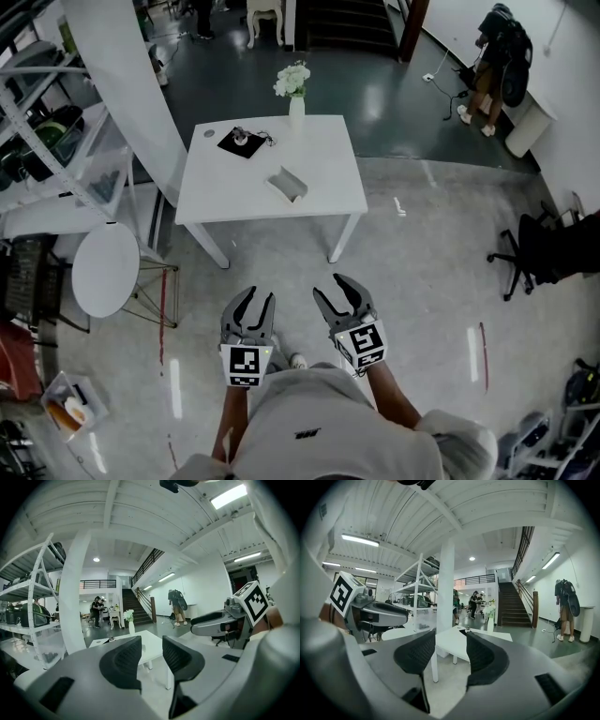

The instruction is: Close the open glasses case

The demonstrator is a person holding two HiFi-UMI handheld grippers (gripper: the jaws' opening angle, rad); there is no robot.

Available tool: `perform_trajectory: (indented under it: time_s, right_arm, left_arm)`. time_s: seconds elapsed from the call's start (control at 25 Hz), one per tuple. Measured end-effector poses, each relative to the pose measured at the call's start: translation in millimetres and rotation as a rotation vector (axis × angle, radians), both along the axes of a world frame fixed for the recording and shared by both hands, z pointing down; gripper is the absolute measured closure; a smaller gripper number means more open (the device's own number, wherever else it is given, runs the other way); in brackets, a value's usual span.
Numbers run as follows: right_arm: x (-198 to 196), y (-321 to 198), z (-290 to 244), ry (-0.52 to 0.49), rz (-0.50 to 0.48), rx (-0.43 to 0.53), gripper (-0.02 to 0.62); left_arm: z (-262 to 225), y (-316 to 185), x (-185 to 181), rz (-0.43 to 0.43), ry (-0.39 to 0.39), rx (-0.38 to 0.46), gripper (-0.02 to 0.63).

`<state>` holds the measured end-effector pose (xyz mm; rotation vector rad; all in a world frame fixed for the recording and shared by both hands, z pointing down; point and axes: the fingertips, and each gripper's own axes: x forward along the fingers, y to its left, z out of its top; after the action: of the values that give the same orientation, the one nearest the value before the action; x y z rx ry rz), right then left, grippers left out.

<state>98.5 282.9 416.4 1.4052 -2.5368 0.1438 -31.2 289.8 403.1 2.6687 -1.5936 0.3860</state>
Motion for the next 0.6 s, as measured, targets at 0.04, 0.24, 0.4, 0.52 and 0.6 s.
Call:
perform_trajectory:
  time_s: [0.04,0.24,0.4,0.52,0.6]
  right_arm:
    - [1,-3,2,-0.004,0.001,-0.002,0.385]
    - [-2,-21,7,-0.007,0.000,-0.007,0.385]
    - [-4,-36,8,-0.016,-0.001,0.000,0.387]
    - [-6,-49,9,-0.014,-0.002,-0.008,0.386]
    - [-8,-58,12,-0.010,0.000,-0.019,0.387]
  left_arm:
    - [0,-3,1,0.001,0.003,0.001,0.454]
    - [3,-22,0,0.000,0.003,0.001,0.454]
    - [6,-36,0,0.007,0.003,0.005,0.454]
    - [8,-48,-1,0.011,0.000,0.005,0.454]
    - [10,-58,-3,0.014,0.003,0.002,0.454]
